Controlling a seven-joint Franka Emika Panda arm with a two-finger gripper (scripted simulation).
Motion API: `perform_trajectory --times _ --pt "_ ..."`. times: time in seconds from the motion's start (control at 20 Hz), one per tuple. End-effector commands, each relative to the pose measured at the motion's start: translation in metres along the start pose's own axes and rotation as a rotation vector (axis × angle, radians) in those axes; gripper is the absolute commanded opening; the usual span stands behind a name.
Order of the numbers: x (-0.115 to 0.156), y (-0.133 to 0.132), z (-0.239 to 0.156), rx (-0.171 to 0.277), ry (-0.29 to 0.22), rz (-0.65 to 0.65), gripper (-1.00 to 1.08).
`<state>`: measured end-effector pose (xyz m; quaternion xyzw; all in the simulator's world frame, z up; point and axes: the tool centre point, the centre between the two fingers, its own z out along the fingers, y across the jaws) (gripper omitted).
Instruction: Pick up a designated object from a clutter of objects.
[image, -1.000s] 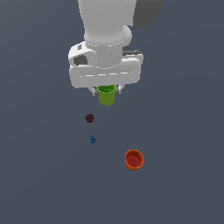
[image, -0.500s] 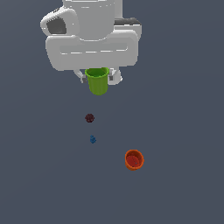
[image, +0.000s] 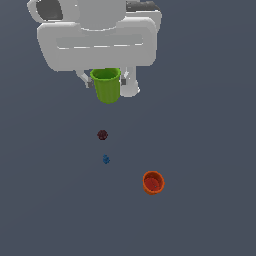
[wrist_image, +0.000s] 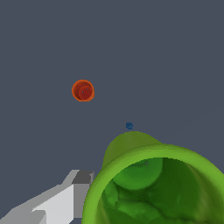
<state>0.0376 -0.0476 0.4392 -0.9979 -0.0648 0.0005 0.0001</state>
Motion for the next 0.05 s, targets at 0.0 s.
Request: perform_trajectory --times 0.0 --pt "0.0006 0.0004 -0.0022 0.0 0.001 0.0 -1.0"
